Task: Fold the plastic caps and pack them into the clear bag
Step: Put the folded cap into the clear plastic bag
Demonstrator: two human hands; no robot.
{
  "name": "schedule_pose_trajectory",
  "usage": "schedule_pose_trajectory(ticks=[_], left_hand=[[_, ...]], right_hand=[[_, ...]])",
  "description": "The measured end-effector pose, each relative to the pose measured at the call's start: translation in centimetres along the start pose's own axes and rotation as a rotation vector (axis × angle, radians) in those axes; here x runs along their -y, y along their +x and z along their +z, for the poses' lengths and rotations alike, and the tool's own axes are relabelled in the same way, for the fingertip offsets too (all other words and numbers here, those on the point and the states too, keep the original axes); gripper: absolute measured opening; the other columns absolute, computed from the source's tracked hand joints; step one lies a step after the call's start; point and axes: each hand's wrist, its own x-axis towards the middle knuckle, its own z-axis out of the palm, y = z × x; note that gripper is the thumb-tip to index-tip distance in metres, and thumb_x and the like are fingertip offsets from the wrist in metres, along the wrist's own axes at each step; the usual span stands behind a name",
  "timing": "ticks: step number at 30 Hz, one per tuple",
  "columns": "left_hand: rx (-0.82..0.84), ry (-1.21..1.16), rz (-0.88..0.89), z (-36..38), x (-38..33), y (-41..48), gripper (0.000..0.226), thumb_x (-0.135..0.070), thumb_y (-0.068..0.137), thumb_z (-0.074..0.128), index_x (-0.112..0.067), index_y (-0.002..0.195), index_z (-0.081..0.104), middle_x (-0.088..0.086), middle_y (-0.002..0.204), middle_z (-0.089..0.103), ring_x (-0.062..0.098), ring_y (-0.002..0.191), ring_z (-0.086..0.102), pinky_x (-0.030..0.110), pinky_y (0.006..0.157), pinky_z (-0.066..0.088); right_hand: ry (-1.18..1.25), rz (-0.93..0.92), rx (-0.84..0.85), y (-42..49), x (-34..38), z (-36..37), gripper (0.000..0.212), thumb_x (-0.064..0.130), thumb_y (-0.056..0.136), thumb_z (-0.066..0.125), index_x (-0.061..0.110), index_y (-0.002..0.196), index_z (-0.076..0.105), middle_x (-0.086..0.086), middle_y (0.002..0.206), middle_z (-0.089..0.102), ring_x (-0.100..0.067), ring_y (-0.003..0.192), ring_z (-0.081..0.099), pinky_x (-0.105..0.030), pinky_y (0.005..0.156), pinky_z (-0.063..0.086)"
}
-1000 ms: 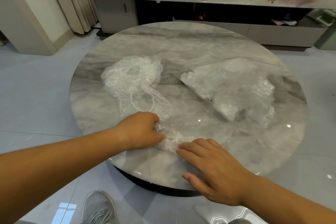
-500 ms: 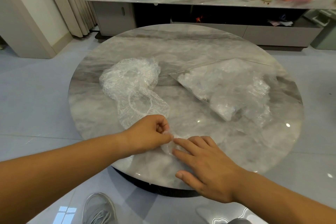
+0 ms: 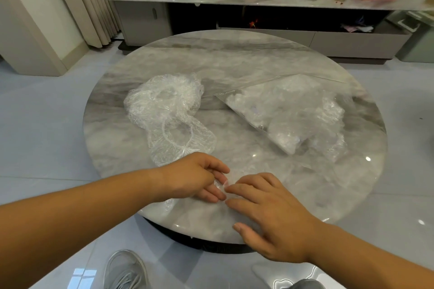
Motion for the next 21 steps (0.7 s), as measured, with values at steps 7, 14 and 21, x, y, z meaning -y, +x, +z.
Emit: schedule_pose_trajectory(ticks=[7,14,21], left_hand=[[-0.221,0.305,0.165,-0.3,-0.7,1.0,0.021,-0.018,0.087,0.076,-0.017,0.105,0.065,0.005,0.09,0.071,0.014,0.071,0.071,0.031,0.068,0.06],[-0.153,0.695,0.116,0.3,-2.3,2.8,0.051,-0.046,0.071,0.087,-0.022,0.11,0.068,-0.009,0.093,0.068,0.005,0.084,0.065,0.022,0.078,0.053],[-0.043,0.481,0.037,0.6,-1.9,3.5,0.036,-0.031,0.078,0.086,-0.001,0.092,0.071,-0.006,0.064,0.06,0.008,0.063,0.054,0.023,0.066,0.045]], right_hand=[[0.004,0.052,0.052,-0.8,-0.2,0.6,0.039,0.046,0.098,0.049,0.02,0.122,0.065,0.005,0.129,0.06,-0.017,0.124,0.053,-0.036,0.117,0.029],[0.073,-0.005,0.035,-1.6,-1.0,0.1,0.04,0.044,0.096,0.056,0.022,0.127,0.066,0.01,0.137,0.06,-0.018,0.143,0.04,-0.046,0.121,0.023],[0.203,0.04,-0.127,-2.3,-1.6,-0.2,0.038,0.036,0.092,0.061,0.019,0.125,0.067,0.008,0.139,0.059,-0.019,0.144,0.039,-0.044,0.115,0.031]])
